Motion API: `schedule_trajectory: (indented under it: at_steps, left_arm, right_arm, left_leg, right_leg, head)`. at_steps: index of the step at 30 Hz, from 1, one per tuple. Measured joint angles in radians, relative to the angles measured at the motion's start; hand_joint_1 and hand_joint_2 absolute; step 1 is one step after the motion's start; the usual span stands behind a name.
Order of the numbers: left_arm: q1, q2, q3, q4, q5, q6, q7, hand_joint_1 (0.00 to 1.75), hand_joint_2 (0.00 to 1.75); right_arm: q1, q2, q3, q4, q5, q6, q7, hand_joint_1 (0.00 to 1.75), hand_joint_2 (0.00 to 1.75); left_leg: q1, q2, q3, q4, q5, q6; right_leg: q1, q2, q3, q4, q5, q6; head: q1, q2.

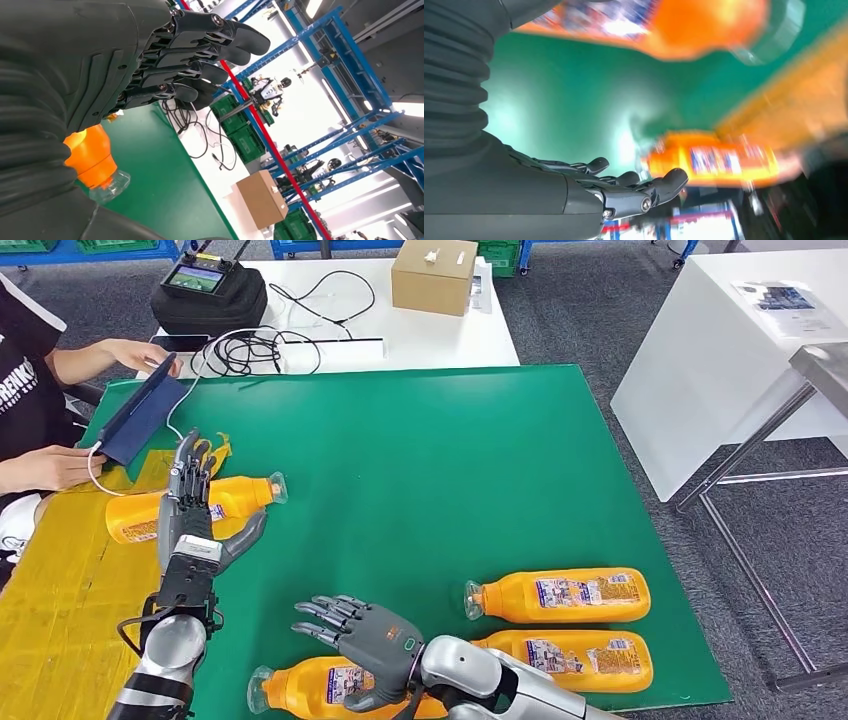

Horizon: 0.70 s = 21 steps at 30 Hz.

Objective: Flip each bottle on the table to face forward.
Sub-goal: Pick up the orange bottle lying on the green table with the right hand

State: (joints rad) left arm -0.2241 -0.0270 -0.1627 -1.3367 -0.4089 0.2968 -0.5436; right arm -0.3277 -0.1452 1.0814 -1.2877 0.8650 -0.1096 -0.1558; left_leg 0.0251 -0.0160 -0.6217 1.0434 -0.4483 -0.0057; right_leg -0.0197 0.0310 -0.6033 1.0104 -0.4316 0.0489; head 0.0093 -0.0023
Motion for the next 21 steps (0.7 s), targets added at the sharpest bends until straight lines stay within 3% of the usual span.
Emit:
schedule_trajectory:
  at_steps: [8,15,21]
  left_arm:
    - [0.000,-0.007,0.013,0.000,0.001,-0.001,-0.001,0.00,1.75]
    - [-0.011,-0.009,0.016,0.009,0.003,-0.011,-0.003,0.00,1.75]
    - [-0.028,-0.012,0.016,0.025,0.021,-0.011,-0.009,0.00,1.75]
  right_arm:
    - [0.037,0.032,-0.029,-0.083,0.009,-0.013,-0.007,0.00,1.75]
    - [0.027,0.033,-0.028,-0.086,-0.096,0.075,-0.093,0.00,1.75]
    - [-0.027,0.021,0.009,-0.064,-0.112,0.134,-0.102,0.00,1.75]
  left_leg:
    - [0.000,0.000,0.000,0.000,0.000,0.000]
    - [0.000,0.000,0.000,0.000,0.000,0.000]
    - [0.000,0.000,0.000,0.000,0.000,0.000]
  right_leg:
    - [0.000,0.000,0.000,0.000,0.000,0.000]
    - [0.000,0.000,0.000,0.000,0.000,0.000]
    - [0.000,0.000,0.000,0.000,0.000,0.000]
  head:
    - [0.000,0.000]
    - [0.000,0.000]
    - [0.000,0.000]
